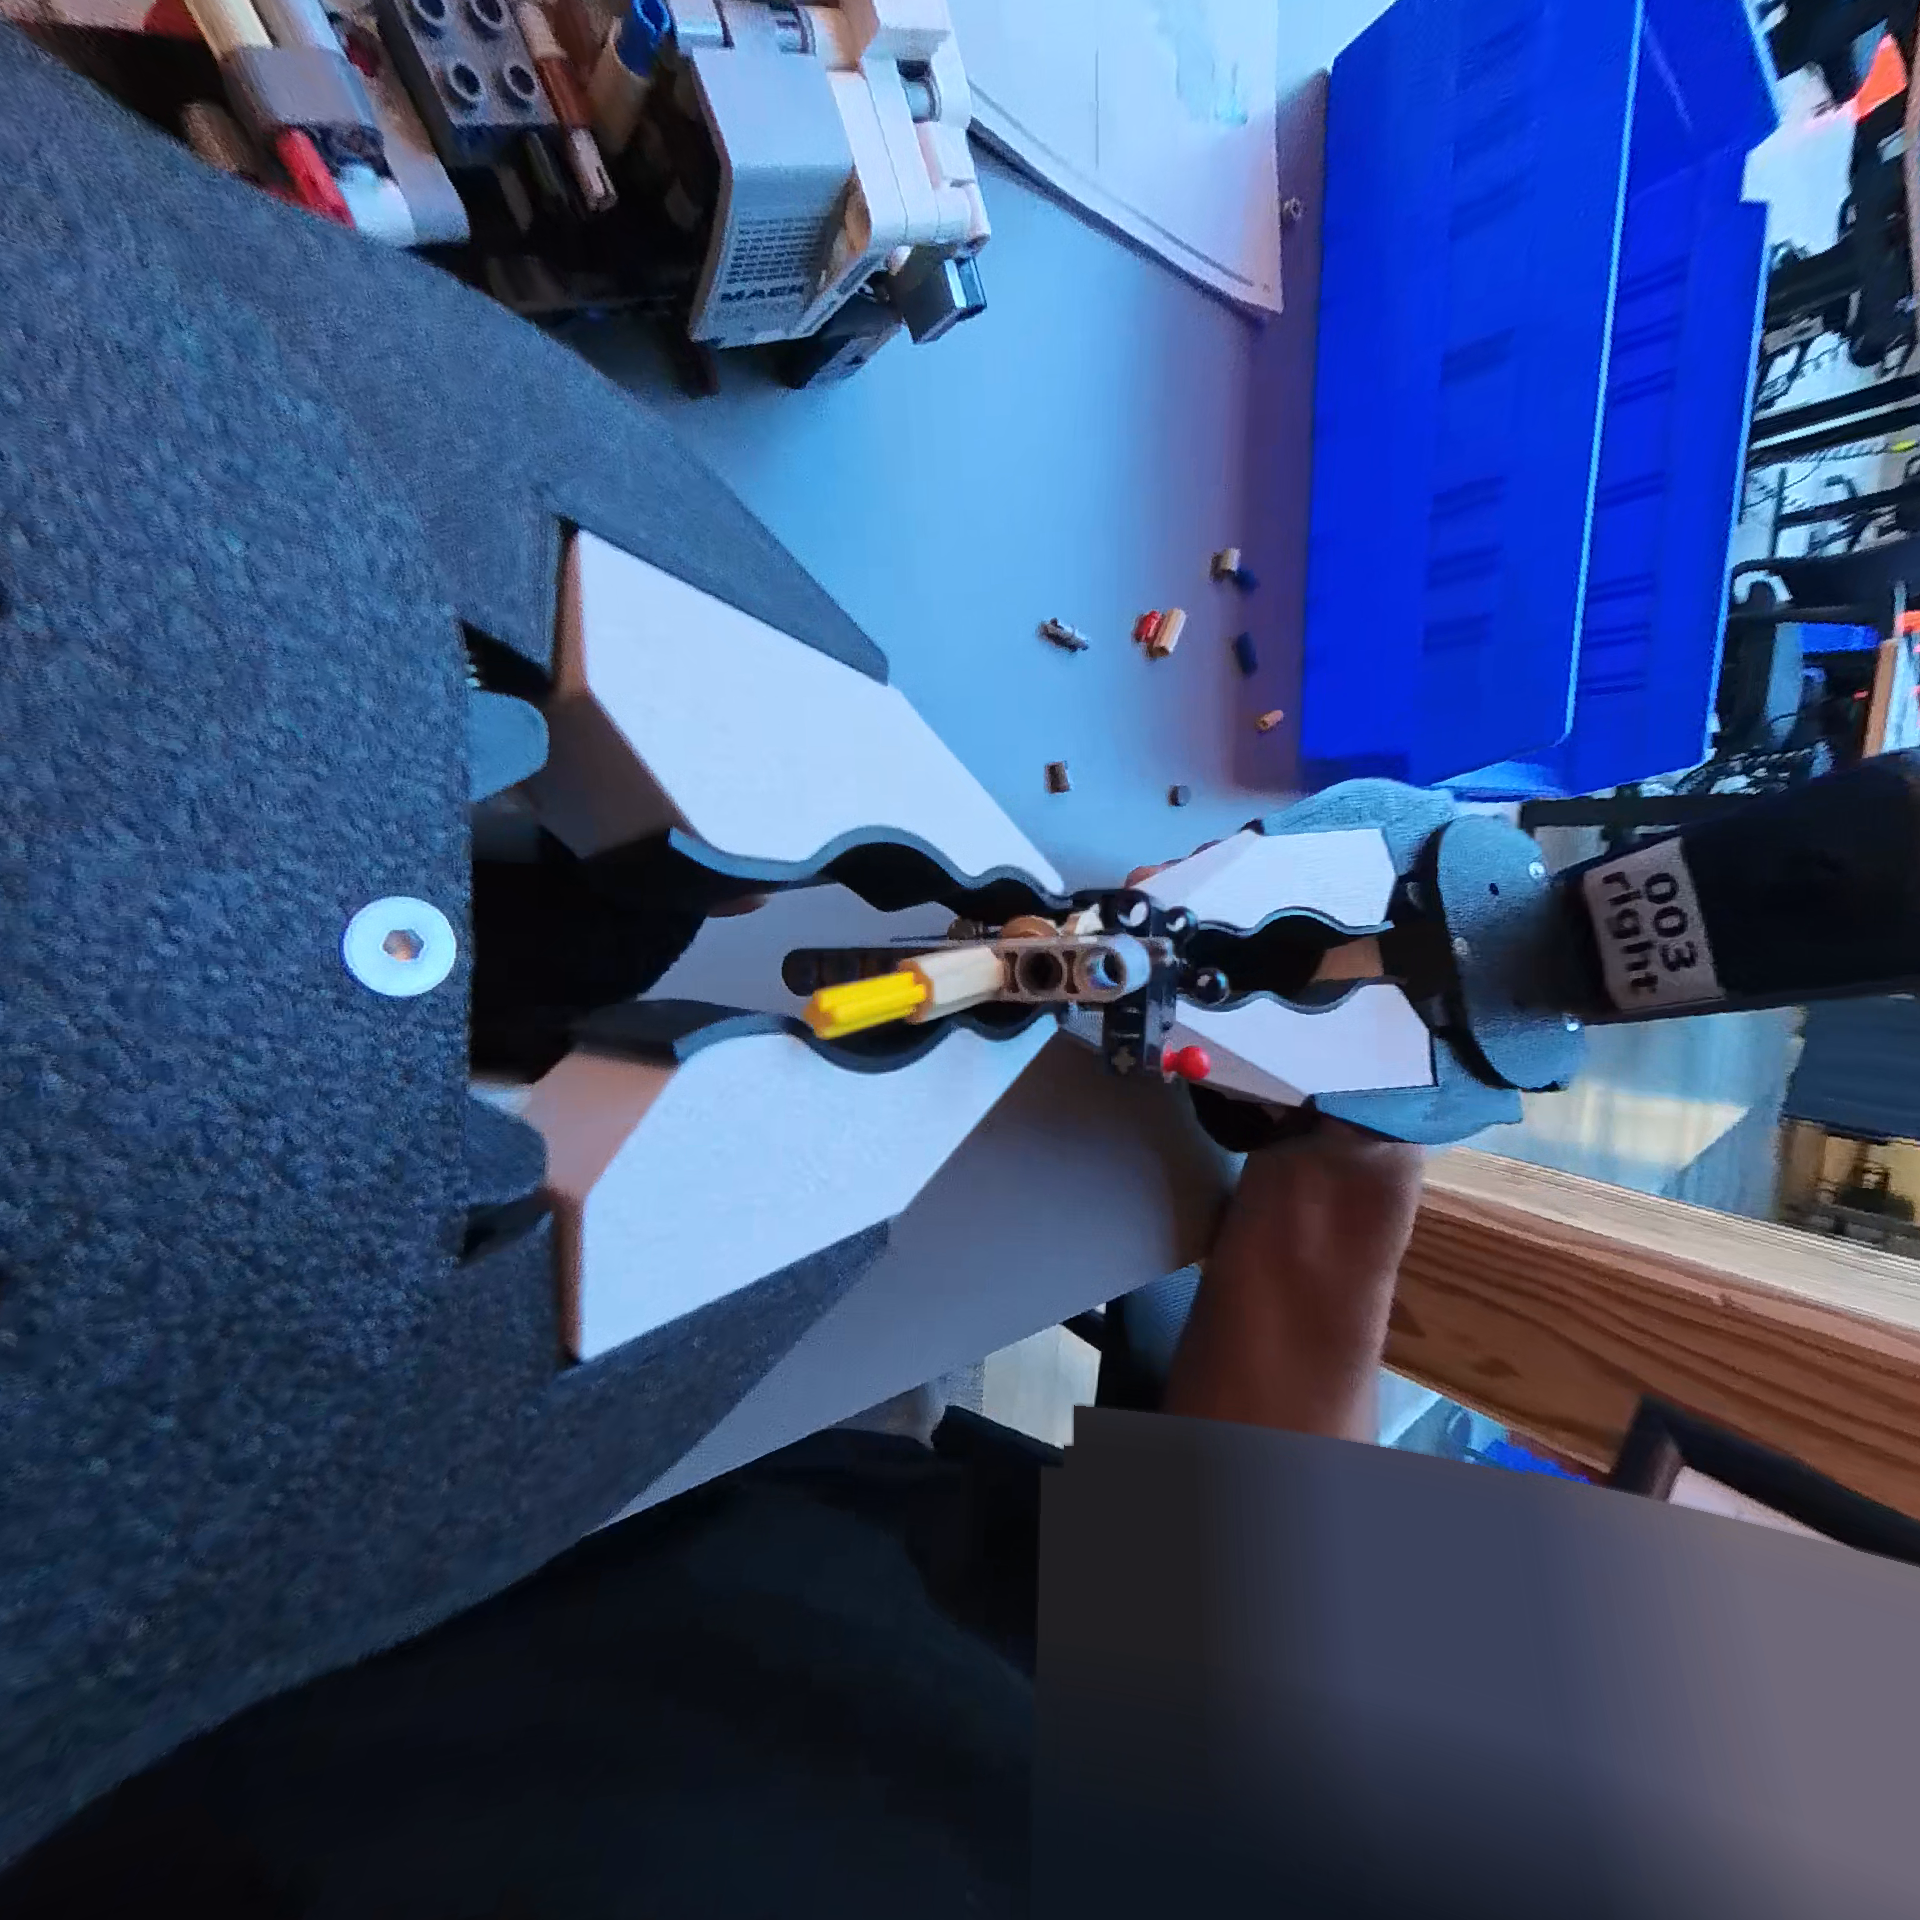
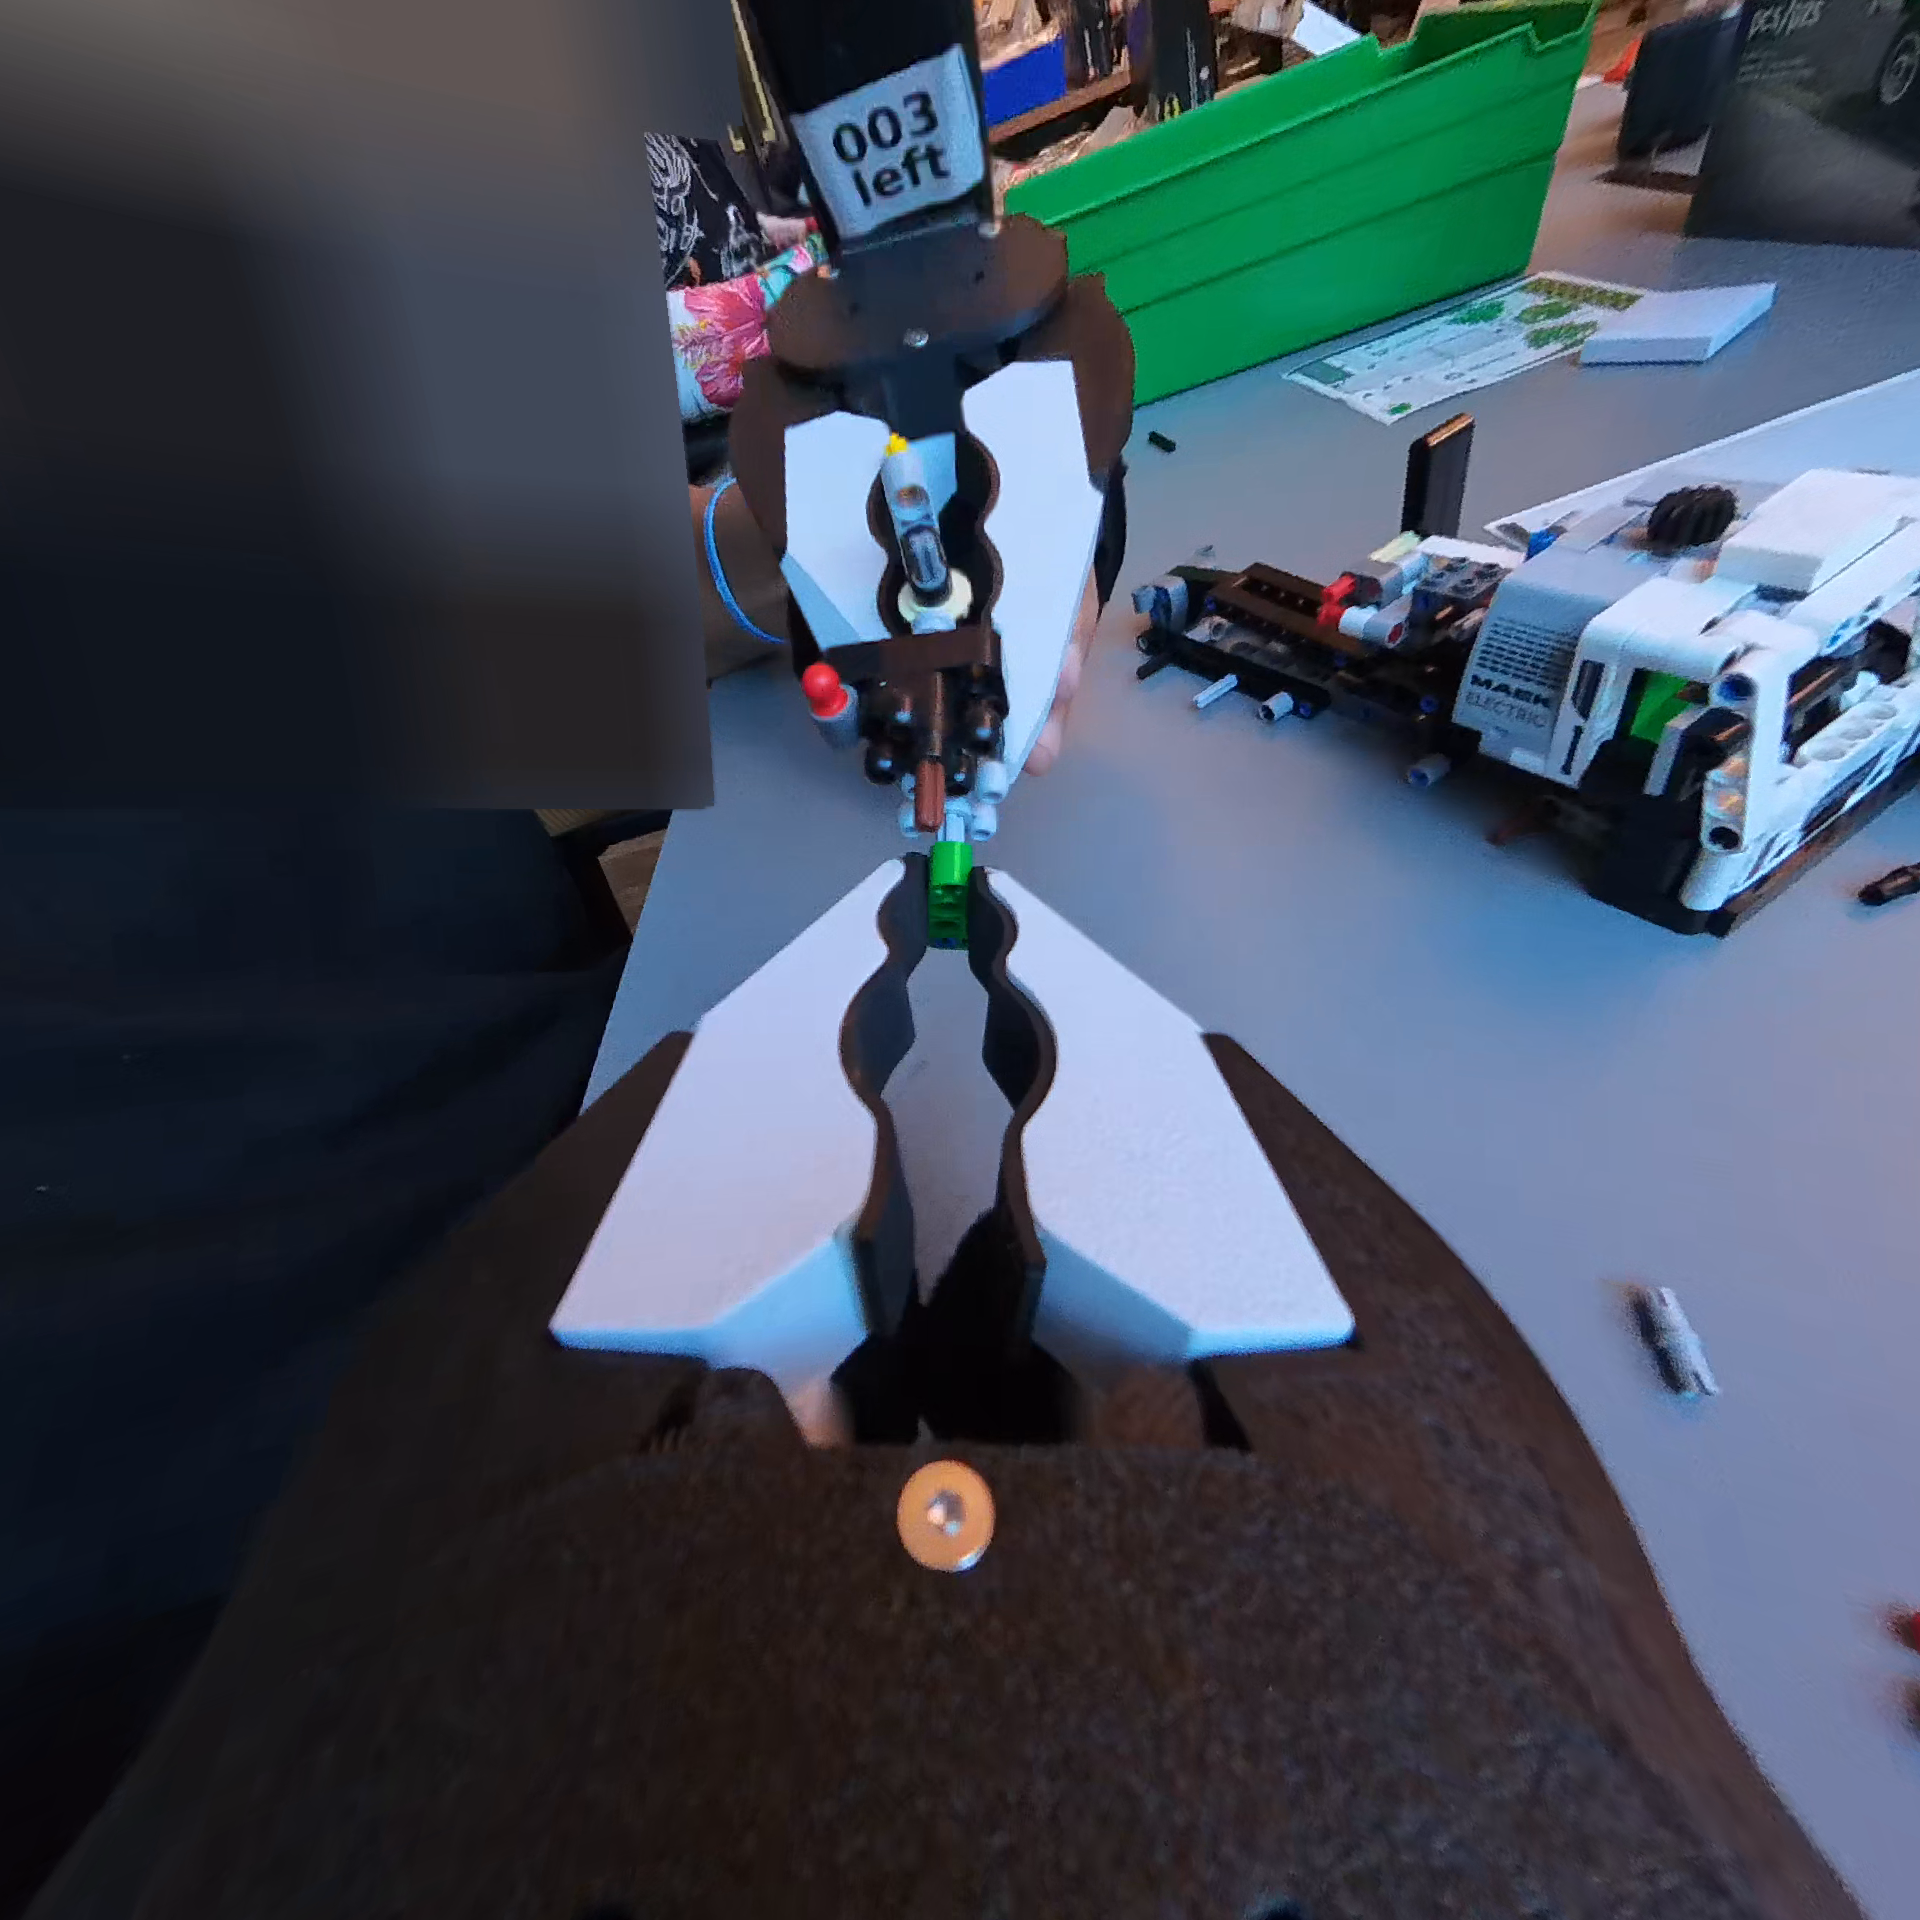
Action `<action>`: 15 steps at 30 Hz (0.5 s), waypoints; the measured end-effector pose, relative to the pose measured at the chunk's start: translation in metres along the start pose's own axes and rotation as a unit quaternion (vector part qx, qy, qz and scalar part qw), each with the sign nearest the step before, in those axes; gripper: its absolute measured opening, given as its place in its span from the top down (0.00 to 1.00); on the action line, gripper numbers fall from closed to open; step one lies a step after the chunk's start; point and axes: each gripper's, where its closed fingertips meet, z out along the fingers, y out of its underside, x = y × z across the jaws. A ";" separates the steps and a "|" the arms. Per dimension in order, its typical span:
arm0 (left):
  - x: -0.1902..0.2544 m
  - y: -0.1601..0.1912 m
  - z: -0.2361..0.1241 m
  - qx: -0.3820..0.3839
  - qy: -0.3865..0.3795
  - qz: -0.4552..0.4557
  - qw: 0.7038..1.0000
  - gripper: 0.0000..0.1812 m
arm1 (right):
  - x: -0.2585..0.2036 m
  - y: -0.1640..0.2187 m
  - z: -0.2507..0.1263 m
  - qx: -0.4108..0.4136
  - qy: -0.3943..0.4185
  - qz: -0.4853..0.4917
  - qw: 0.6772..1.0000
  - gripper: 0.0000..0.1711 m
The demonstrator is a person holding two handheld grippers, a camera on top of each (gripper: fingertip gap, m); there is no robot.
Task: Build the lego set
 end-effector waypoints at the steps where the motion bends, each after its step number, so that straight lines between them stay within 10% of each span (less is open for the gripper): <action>1: 0.000 0.003 0.000 -0.011 0.002 0.000 1.000 0.94 | 0.000 0.001 0.001 -0.006 0.002 -0.004 1.000 0.97; 15: -0.003 0.014 0.004 -0.033 0.013 -0.011 0.999 0.94 | -0.004 0.045 -0.016 -0.252 0.097 -0.068 0.960 0.96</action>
